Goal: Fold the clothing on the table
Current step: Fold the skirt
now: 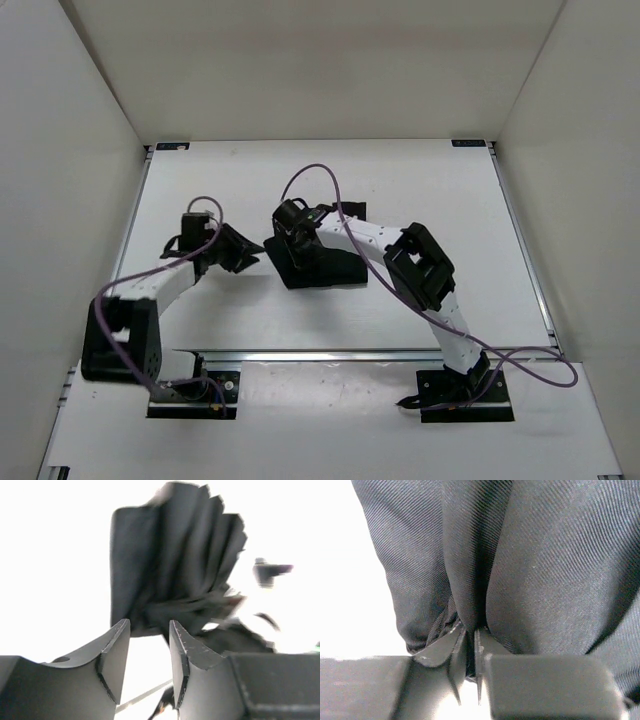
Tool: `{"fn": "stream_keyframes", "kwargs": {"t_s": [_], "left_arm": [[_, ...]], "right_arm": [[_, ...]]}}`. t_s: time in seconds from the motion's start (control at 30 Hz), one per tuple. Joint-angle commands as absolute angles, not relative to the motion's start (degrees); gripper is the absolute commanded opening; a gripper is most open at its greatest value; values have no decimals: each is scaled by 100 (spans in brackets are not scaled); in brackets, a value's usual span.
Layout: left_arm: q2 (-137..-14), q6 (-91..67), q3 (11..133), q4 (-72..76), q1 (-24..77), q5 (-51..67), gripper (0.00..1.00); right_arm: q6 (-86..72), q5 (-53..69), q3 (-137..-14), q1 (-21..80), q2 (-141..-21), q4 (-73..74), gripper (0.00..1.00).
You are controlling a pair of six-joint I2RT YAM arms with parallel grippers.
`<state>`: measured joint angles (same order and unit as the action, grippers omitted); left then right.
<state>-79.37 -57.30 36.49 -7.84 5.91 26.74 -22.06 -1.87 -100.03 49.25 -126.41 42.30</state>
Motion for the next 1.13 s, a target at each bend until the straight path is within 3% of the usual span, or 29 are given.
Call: {"fn": "stream_keyframes", "kwargs": {"t_s": [0.0, 0.23, 0.43, 0.53, 0.7, 0.77, 0.8, 0.83, 0.93, 1.03, 1.1], "left_arm": [[-6997, -5836, 3525, -826, 291, 2163, 48], [-6504, -5722, 3507, -1151, -359, 2258, 52], [-6275, -5511, 3761, -1458, -957, 2487, 53], [-6205, -5467, 3867, -1591, -1046, 2540, 53], [-6082, -5704, 3718, -1354, -1020, 2628, 53], [-6082, -5687, 3753, -1397, -1011, 2619, 53], [-6073, -5643, 3823, -1450, -1037, 2619, 53], [-6056, -5643, 3858, -1502, -1020, 2654, 53], [-6038, -5546, 3937, -1582, -1098, 2593, 53], [-6073, -5528, 3981, -1617, -1072, 2549, 53], [-6082, -5528, 3973, -1617, -1063, 2532, 53]], "right_arm": [[-2416, -1484, -9974, 5009, -13174, 5123, 10], [-2478, -1942, -11117, 5335, -13176, 6186, 19], [-2636, -1258, -10609, 5203, -12219, 6215, 20], [-2497, -1485, -10310, 5282, -11585, 6127, 20], [-2172, -222, -10100, 5177, -10602, 5531, 32], [-2214, 445, -9670, 5124, -10206, 5091, 57], [-2197, 622, -9381, 5107, -9960, 4767, 61], [-2232, 937, -9039, 5080, -9732, 4407, 74], [-2399, 1580, -8256, 4949, -9222, 3607, 78], [-2382, 1986, -7832, 4895, -8930, 3130, 70], [-2277, 2004, -7822, 4808, -8929, 3173, 70]]}}
